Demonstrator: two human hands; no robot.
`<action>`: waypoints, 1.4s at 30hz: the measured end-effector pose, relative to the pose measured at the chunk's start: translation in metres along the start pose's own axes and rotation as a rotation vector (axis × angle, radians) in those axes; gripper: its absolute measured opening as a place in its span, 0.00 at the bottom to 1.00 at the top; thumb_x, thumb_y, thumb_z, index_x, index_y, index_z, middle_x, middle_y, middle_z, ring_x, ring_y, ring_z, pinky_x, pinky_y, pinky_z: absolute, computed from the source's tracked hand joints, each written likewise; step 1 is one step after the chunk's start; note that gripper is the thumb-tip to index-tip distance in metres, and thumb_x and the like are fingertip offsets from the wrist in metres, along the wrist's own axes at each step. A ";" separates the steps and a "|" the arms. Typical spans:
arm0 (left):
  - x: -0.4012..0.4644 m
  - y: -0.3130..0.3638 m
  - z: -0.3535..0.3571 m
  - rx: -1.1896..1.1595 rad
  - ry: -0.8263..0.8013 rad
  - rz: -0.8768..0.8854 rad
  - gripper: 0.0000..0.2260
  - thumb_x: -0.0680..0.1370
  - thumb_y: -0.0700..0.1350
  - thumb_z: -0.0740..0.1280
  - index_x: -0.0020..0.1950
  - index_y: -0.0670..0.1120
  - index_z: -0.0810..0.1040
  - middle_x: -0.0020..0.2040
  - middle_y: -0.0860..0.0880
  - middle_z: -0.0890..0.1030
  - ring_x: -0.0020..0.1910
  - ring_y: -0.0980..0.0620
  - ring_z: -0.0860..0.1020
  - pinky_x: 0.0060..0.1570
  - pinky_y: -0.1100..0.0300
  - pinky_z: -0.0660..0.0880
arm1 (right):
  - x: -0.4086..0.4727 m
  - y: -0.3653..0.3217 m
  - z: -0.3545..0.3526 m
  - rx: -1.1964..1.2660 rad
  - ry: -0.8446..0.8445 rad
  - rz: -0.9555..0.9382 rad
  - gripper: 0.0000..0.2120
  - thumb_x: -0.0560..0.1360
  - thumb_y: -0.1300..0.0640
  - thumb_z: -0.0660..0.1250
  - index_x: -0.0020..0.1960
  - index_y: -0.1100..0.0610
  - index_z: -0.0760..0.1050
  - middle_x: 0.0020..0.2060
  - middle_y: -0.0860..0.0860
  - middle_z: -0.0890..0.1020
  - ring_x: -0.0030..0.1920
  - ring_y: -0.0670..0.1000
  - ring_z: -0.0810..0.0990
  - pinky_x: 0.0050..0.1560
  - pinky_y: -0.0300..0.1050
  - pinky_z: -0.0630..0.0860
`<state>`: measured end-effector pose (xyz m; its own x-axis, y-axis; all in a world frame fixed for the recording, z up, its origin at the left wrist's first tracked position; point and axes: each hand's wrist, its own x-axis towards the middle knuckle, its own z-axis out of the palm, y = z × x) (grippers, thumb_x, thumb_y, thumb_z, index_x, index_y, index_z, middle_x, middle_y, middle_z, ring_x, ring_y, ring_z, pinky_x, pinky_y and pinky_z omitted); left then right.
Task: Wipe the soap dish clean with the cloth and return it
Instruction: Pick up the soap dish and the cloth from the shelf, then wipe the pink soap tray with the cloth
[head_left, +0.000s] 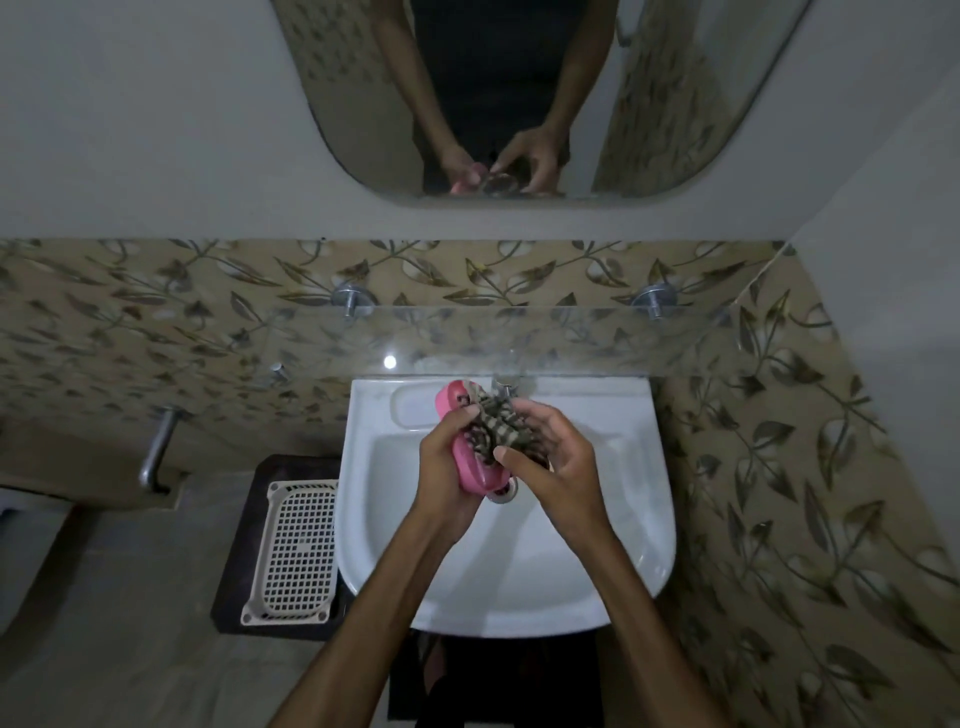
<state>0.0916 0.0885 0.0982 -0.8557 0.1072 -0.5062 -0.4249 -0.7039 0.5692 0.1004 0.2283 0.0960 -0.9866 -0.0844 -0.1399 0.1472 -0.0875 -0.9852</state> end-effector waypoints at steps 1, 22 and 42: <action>-0.002 0.003 0.000 -0.010 -0.008 -0.001 0.12 0.79 0.43 0.65 0.56 0.41 0.86 0.57 0.38 0.84 0.56 0.40 0.83 0.64 0.43 0.74 | 0.001 -0.003 -0.001 -0.015 0.005 0.001 0.29 0.71 0.62 0.78 0.68 0.45 0.76 0.57 0.48 0.86 0.53 0.50 0.86 0.49 0.43 0.84; -0.031 0.023 0.011 -0.186 0.027 -0.016 0.13 0.75 0.40 0.63 0.56 0.41 0.83 0.57 0.37 0.83 0.55 0.37 0.80 0.55 0.44 0.77 | -0.006 -0.061 0.005 0.167 0.098 -0.004 0.03 0.77 0.66 0.72 0.46 0.60 0.83 0.41 0.54 0.87 0.43 0.51 0.86 0.43 0.40 0.82; -0.051 0.062 0.041 0.671 -0.008 0.215 0.27 0.67 0.65 0.71 0.57 0.48 0.79 0.46 0.46 0.80 0.37 0.52 0.76 0.37 0.57 0.74 | -0.020 -0.099 0.004 0.748 0.175 0.133 0.14 0.70 0.62 0.74 0.55 0.60 0.82 0.50 0.57 0.88 0.48 0.51 0.88 0.46 0.42 0.84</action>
<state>0.0970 0.0679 0.1860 -0.9421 0.0217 -0.3346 -0.3346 -0.1250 0.9340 0.1061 0.2346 0.1968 -0.9449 0.0112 -0.3273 0.2126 -0.7389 -0.6393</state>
